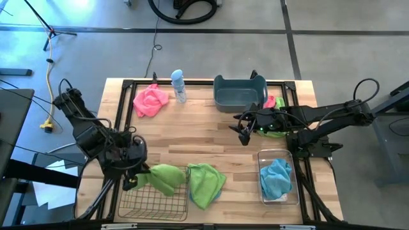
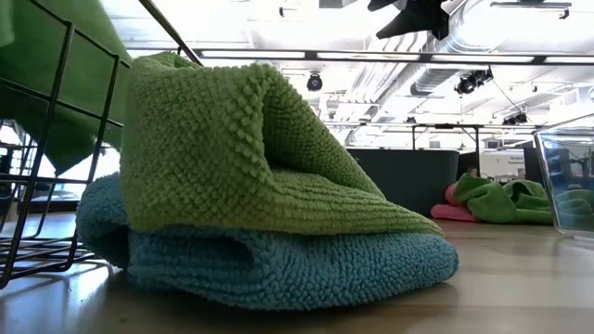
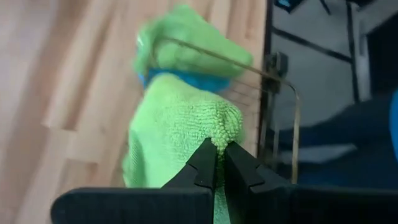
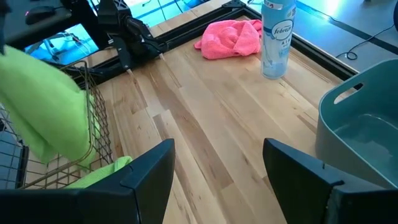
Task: Sort microfiber towel by color & place in baskets
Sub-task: Put the top left green towel into the wire basket
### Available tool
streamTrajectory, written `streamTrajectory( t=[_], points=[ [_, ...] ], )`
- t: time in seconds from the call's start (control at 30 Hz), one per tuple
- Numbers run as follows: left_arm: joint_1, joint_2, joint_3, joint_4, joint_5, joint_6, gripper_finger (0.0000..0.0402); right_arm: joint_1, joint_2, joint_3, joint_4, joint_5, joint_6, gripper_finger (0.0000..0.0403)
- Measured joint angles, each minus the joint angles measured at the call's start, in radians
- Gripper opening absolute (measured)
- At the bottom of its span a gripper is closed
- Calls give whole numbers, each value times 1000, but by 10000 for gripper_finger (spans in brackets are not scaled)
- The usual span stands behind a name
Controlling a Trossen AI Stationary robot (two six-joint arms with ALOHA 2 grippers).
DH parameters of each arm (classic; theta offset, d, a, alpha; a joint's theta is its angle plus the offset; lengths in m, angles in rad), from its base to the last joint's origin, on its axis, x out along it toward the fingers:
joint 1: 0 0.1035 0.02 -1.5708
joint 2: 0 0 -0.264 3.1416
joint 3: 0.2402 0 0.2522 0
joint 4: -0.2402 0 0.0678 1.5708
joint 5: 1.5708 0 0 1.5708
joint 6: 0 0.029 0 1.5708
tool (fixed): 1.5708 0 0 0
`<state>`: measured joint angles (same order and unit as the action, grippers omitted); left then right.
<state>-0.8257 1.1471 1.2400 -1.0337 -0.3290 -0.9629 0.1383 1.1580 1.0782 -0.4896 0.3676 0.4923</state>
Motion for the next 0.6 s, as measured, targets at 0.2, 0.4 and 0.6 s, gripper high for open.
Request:
streamTrajectory(
  t=[0.2,0.4,0.6],
  points=[
    [-71,100,0,6,37,-82,0,0,0,0,0,0,-2,241],
    [-90,214,0,121,42,-63,0,0,0,0,0,0,-3,241],
    [-36,294,0,165,38,77,0,0,0,0,0,0,-3,241]
  ],
)
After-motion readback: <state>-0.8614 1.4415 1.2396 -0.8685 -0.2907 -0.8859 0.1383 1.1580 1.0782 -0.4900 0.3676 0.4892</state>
